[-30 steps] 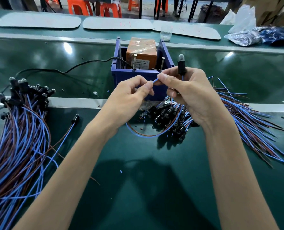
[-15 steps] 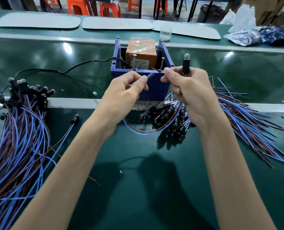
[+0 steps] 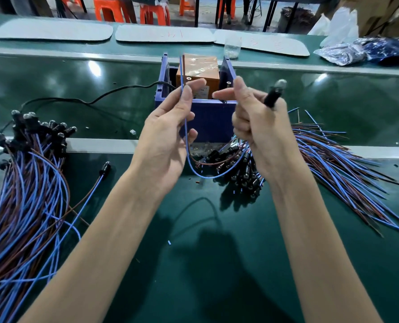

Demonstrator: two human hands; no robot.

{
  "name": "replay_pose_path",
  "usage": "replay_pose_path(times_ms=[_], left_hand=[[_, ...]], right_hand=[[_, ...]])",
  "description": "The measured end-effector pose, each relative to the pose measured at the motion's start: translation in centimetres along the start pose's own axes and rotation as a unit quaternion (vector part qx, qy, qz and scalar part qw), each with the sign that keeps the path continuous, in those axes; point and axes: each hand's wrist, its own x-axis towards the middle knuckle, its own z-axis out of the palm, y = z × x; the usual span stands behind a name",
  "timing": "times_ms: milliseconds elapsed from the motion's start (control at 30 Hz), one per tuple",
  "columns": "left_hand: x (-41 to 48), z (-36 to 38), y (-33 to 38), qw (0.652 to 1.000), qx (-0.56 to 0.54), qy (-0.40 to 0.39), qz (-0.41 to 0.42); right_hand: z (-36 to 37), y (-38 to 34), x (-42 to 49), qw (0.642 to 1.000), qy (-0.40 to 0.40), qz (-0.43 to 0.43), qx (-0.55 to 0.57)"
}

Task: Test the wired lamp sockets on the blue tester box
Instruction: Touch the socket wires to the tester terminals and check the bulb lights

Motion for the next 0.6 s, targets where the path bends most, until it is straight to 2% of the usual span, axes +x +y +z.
replay_pose_path(times_ms=[67, 167, 267, 367, 467, 600], left_hand=[[-0.1, 0.2, -0.2, 0.999, -0.035, -0.024, -0.011], [-0.3, 0.6, -0.3, 0.993, -0.102, -0.061, -0.008], [-0.2, 0.6, -0.3, 0.990, -0.120, -0.067, -0.015], [0.0, 0.4, -0.4, 0.994, -0.087, -0.055, -0.021], [0.1, 0.1, -0.5, 0.999, -0.031, 0.015, -0.006], [0.8, -0.9, -0.4, 0.990, 0.038, 0.128, 0.032]], right_hand=[[0.6, 0.0, -0.3, 0.997, -0.051, 0.013, -0.051], [1.4, 0.1, -0.8, 0.993, -0.103, 0.017, -0.050], [1.4, 0.2, -0.7, 0.994, -0.105, 0.019, -0.017], [1.2, 0.0, -0.7, 0.996, -0.092, 0.014, -0.012], [1.1, -0.1, -0.6, 0.998, -0.041, 0.012, -0.036], [0.2, -0.1, 0.1, 0.999, 0.047, 0.015, 0.013]])
